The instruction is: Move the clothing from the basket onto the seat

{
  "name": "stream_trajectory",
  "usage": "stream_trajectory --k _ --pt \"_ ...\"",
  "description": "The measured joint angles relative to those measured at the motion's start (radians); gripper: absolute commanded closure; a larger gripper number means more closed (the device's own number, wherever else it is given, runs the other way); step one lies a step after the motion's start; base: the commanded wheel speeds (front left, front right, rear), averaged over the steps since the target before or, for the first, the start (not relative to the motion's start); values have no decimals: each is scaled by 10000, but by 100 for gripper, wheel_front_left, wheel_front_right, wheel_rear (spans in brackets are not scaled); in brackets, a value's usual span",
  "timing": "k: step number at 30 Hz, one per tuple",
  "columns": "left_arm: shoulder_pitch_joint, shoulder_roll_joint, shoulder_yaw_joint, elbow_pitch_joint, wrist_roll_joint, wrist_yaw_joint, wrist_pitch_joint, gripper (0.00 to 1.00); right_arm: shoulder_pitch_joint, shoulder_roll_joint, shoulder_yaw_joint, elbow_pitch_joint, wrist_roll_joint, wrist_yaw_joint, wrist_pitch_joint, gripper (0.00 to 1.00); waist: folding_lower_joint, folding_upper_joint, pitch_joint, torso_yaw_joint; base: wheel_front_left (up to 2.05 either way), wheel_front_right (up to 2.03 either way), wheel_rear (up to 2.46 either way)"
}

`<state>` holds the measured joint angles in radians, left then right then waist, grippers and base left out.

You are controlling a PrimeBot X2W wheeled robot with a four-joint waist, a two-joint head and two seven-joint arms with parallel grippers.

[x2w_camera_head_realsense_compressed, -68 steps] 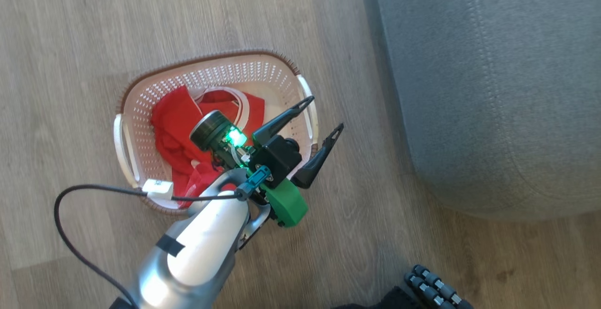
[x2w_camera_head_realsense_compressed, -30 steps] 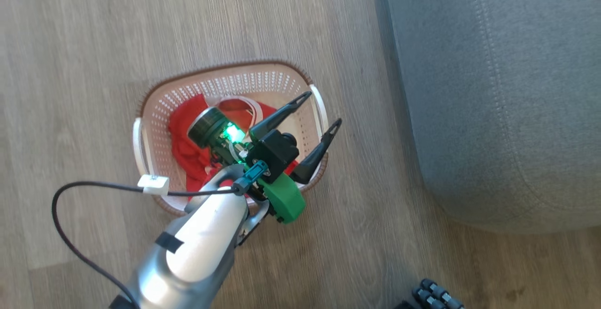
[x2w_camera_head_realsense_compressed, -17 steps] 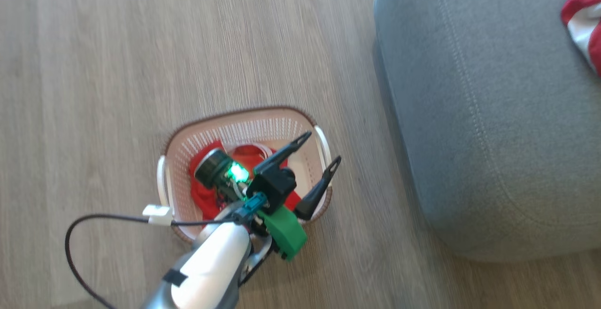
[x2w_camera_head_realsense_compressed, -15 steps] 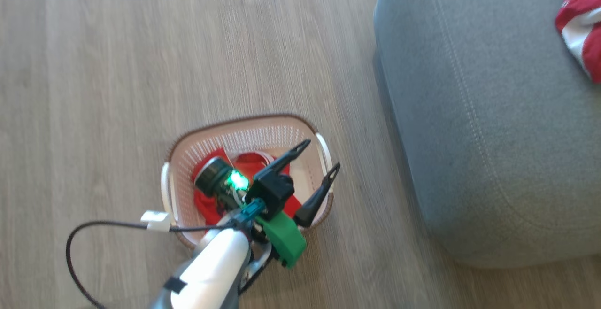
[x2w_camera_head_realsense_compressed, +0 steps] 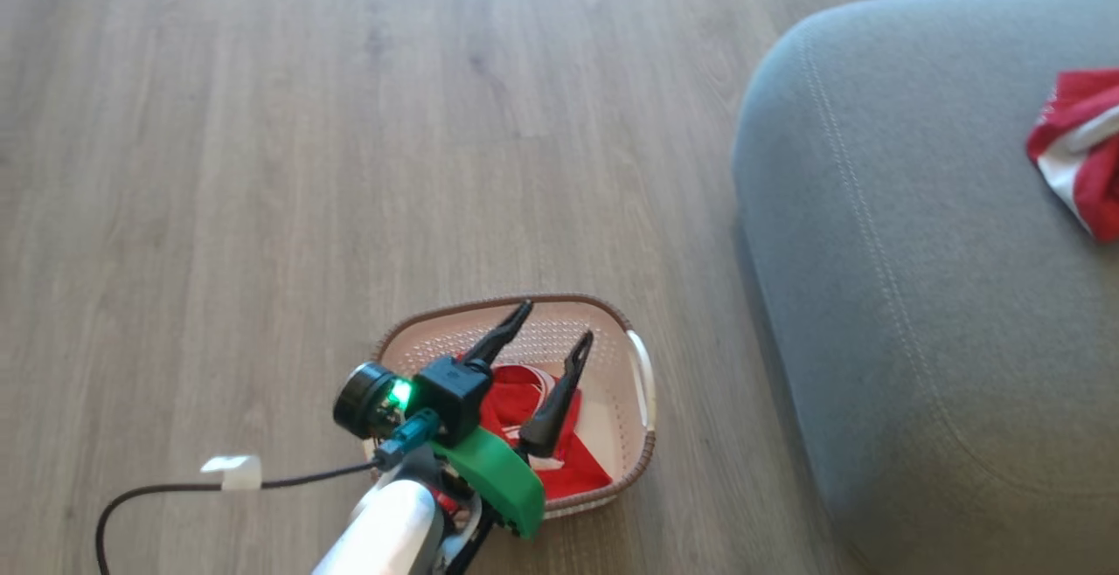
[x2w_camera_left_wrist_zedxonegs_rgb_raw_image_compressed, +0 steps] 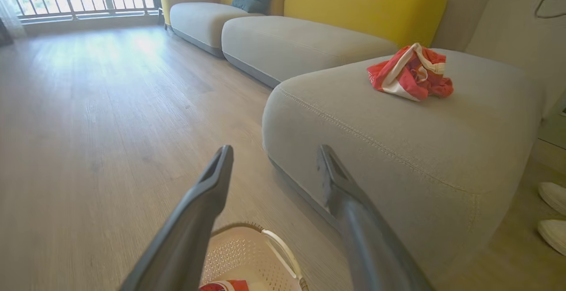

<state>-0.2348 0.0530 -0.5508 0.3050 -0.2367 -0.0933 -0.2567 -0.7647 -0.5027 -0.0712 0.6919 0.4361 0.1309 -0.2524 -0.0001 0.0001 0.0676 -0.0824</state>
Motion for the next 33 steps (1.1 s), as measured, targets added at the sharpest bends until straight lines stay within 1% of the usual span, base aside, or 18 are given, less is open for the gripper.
stream_trajectory --k 5,10,14,16,20,24,25,26,31,33 --pt "9 -8 318 -226 6 90 0 0 1340 188 566 -2431 543 0 -2 0 0 0 -206 485 0 0 0" --pt "35 -21 464 -412 -31 328 0 0 2663 339 571 -4268 594 0 -2 0 0 0 -364 1023 0 0 0" --pt "147 -13 692 -568 -92 704 0 0 3710 821 445 -5392 556 0 -2 0 0 -1 -494 1501 0 0 0" --pt "165 -25 719 -671 -100 884 0 0 4159 1172 397 -5833 546 0 -2 0 0 -1 -548 1737 0 0 0" --pt "410 -23 1085 -857 -100 1358 0 0 4986 1743 489 -6385 454 0 -2 0 0 -1 -656 2143 0 0 0" --pt "636 -27 1321 -899 -98 1609 0 0 5623 2217 360 -6558 389 0 -2 0 0 0 -731 2510 0 0 0" --pt "685 -29 1436 -922 -98 1785 0 0 5906 2462 316 -6569 382 0 -2 0 0 -1 -769 2668 0 0 0" --pt "729 -33 1544 -934 -98 1919 0 0 6074 2564 337 -6583 305 0 -2 0 0 -1 -792 2739 0 0 0" --pt "960 -29 1898 -1087 12 2420 0 0 7081 3367 272 -6343 44 -2 -2 0 0 0 -889 2932 0 0 0" --pt "1073 -27 1948 -1131 71 2581 0 0 7450 3522 314 -6036 -144 0 0 0 0 0 -898 2953 0 0 0"
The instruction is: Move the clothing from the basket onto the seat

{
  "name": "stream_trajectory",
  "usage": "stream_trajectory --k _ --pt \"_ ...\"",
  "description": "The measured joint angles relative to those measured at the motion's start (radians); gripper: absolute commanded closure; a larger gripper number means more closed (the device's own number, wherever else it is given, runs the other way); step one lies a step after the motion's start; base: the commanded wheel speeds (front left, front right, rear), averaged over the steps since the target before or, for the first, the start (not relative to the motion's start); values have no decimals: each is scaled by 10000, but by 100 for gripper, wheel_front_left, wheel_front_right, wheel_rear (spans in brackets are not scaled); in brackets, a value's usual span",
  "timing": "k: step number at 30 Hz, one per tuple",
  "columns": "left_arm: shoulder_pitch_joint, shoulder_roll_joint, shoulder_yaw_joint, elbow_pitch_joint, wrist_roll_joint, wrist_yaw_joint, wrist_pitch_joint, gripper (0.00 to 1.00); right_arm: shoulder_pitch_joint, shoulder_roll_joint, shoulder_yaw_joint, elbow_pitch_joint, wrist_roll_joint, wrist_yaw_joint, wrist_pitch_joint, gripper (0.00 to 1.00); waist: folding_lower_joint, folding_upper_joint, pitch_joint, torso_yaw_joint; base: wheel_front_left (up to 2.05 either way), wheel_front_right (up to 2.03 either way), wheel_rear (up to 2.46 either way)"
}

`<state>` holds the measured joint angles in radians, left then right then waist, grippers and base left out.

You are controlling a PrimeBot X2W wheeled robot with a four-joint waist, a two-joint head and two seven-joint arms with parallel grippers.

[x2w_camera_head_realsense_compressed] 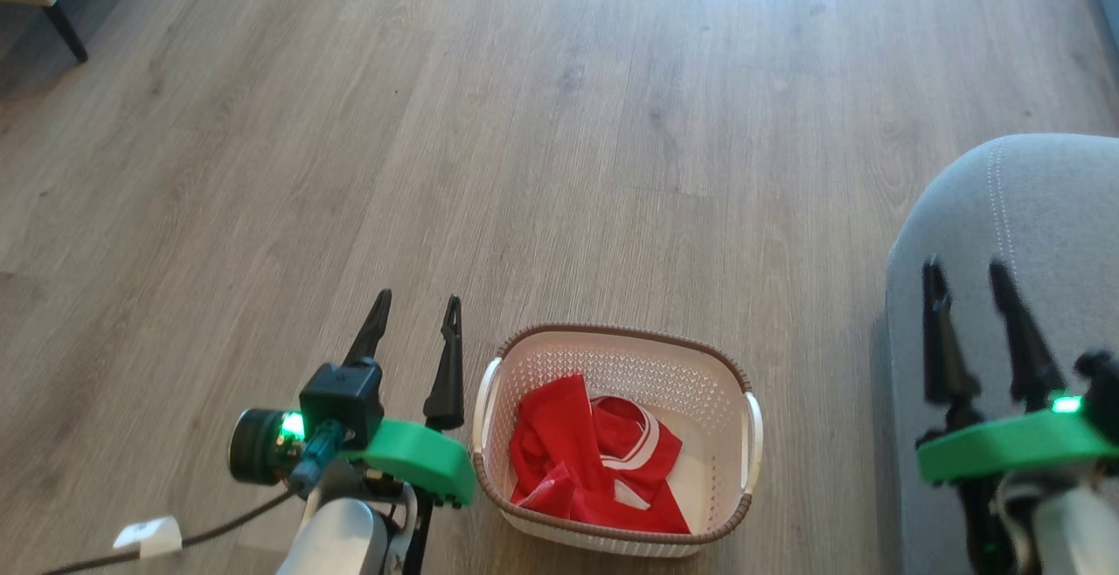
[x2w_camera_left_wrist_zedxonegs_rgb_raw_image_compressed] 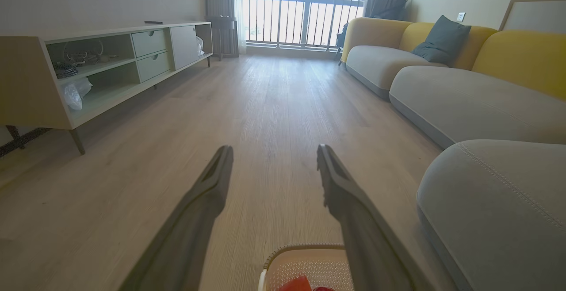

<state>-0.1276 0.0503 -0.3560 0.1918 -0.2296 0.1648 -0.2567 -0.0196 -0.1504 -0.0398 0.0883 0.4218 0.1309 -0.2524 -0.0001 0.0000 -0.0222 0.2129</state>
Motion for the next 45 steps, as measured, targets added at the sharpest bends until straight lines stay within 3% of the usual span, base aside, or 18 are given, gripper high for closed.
stream_trajectory --k 9,45 --pt "414 0 25 92 558 71 0 0 537 550 257 1279 -178 -2 0 0 0 0 13 -134 0 0 0" --pt "653 0 121 382 610 142 0 0 537 826 155 1231 -525 -2 0 0 0 0 59 -449 0 0 0"
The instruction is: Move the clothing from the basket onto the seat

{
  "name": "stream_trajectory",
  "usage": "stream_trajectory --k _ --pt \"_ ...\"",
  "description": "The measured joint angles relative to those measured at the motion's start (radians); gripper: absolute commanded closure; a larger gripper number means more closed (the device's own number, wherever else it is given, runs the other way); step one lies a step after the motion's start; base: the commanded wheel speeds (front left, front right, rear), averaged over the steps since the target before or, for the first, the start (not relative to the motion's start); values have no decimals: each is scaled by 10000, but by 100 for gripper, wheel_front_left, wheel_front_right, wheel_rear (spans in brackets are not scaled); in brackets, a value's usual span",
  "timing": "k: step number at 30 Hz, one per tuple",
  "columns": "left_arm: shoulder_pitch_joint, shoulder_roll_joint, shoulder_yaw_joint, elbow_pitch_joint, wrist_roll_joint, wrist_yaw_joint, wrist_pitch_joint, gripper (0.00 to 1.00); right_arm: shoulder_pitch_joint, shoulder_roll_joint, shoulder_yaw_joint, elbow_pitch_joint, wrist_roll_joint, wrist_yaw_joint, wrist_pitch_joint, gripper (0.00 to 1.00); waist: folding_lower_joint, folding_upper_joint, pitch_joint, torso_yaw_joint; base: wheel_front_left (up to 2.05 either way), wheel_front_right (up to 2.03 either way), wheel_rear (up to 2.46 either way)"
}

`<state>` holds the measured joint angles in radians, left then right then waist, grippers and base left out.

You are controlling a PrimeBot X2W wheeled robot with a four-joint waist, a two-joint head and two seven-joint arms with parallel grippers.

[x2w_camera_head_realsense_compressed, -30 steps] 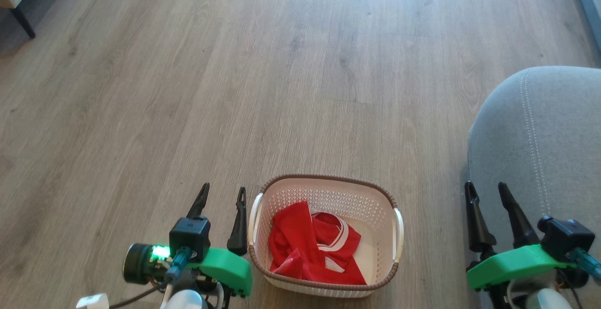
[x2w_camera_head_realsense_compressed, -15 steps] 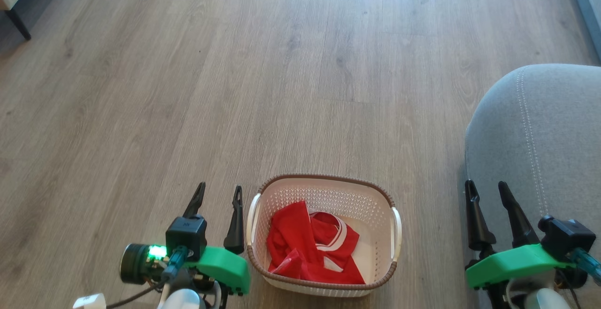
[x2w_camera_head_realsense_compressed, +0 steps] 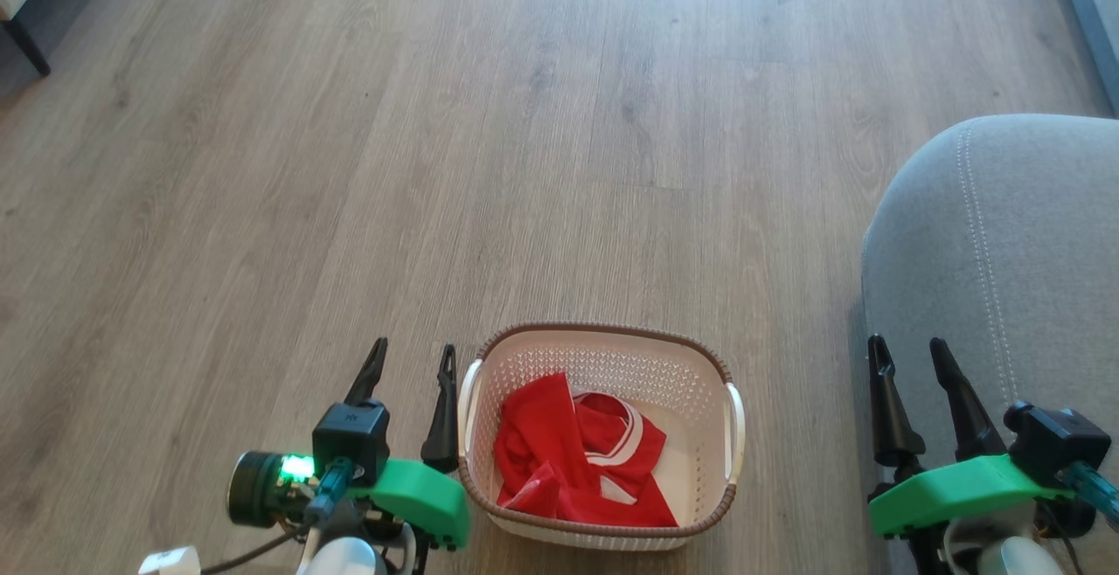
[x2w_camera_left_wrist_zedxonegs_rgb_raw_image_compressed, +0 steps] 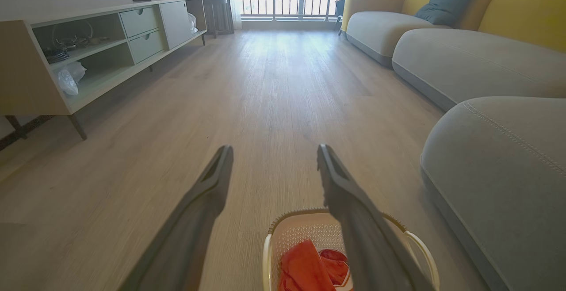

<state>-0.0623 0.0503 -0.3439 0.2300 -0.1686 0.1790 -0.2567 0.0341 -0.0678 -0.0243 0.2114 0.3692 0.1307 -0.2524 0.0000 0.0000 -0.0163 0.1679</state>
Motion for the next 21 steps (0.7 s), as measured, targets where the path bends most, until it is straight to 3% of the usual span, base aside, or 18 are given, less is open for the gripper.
stream_trajectory --k 21 --pt "0 0 -59 -23 -159 -8 0 0 -3 0 4 52 2 0 0 0 0 0 44 -72 0 0 0"
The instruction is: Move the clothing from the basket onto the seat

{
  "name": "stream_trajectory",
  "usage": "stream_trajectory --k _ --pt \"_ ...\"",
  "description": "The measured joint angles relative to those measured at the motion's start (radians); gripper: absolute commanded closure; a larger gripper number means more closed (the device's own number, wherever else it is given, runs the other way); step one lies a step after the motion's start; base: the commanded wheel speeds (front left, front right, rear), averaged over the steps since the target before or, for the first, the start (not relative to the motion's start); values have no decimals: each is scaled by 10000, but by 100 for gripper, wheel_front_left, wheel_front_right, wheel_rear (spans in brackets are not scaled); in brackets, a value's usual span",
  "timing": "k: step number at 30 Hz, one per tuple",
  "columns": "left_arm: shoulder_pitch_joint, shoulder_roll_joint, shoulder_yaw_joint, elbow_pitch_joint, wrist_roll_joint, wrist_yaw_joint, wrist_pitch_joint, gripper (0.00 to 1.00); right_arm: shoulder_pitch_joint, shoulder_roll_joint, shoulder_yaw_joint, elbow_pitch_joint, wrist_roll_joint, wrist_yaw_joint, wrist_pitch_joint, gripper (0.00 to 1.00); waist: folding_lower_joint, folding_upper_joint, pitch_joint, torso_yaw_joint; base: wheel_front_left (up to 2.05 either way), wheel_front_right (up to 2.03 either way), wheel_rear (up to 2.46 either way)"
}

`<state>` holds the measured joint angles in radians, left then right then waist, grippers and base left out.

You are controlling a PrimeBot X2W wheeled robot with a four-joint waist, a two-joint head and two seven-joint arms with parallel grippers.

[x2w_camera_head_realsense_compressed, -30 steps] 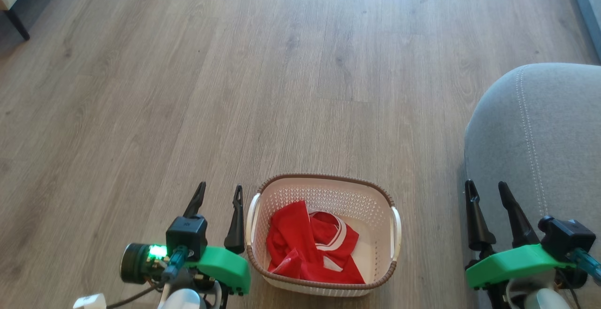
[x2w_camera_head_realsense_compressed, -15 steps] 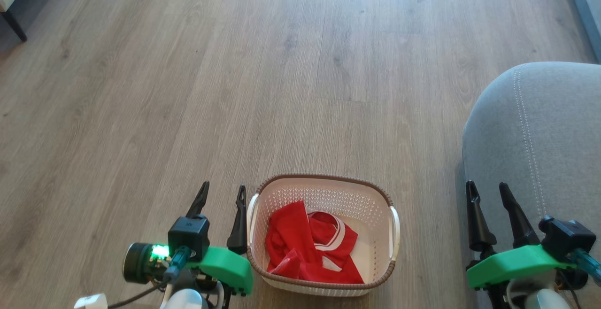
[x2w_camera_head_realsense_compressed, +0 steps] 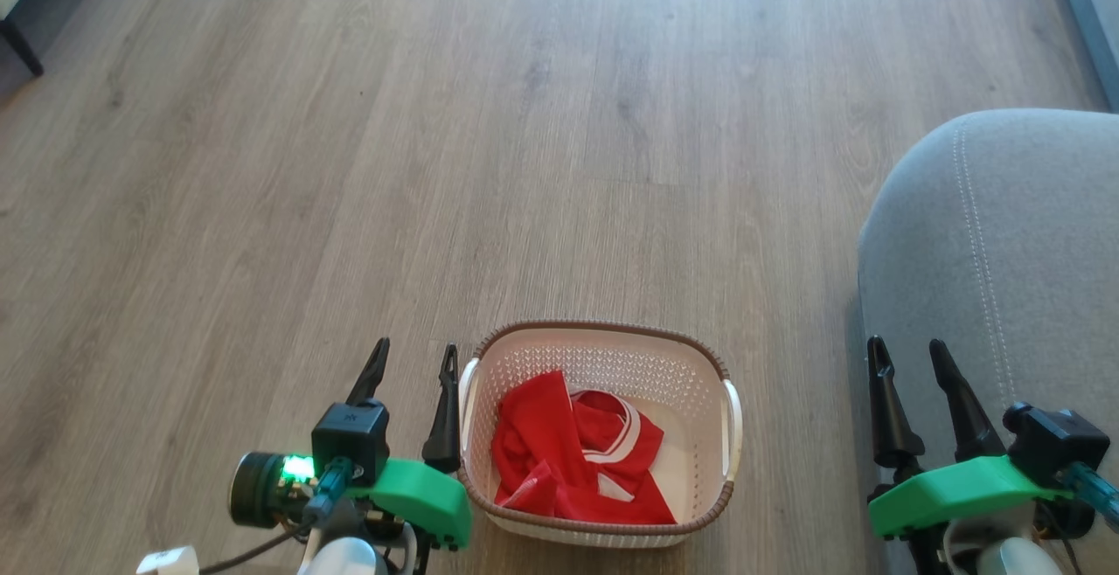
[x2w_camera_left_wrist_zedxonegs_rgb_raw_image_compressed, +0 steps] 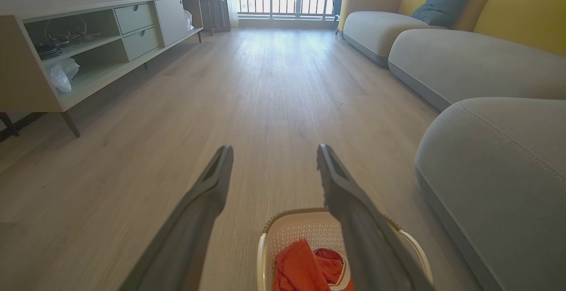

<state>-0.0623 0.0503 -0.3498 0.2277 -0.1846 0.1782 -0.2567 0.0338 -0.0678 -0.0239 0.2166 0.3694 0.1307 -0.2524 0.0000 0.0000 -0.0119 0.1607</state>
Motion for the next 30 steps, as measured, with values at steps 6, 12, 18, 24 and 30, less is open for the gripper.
stream_trajectory --k 6,12,18,24,30 --pt "-12 2 -90 0 259 -127 0 0 -6 0 -8 -4 -2 0 0 0 0 0 175 -165 0 0 0" --pt "-63 2 -171 -2 291 -171 0 0 -24 -4 -6 -8 -92 0 0 0 0 0 526 -344 0 0 0" --pt "-694 -2 -424 -36 291 -182 0 0 -408 -23 -205 -96 -94 0 0 0 0 0 1405 -665 0 0 0" --pt "-1251 -2 -708 90 270 -230 0 0 -900 -38 -336 -245 -107 0 0 0 0 0 2238 -1022 0 0 0" --pt "-1935 -6 -940 328 261 -268 0 0 -1191 -117 -359 -472 -173 0 0 0 1 0 3072 -1444 0 0 0"
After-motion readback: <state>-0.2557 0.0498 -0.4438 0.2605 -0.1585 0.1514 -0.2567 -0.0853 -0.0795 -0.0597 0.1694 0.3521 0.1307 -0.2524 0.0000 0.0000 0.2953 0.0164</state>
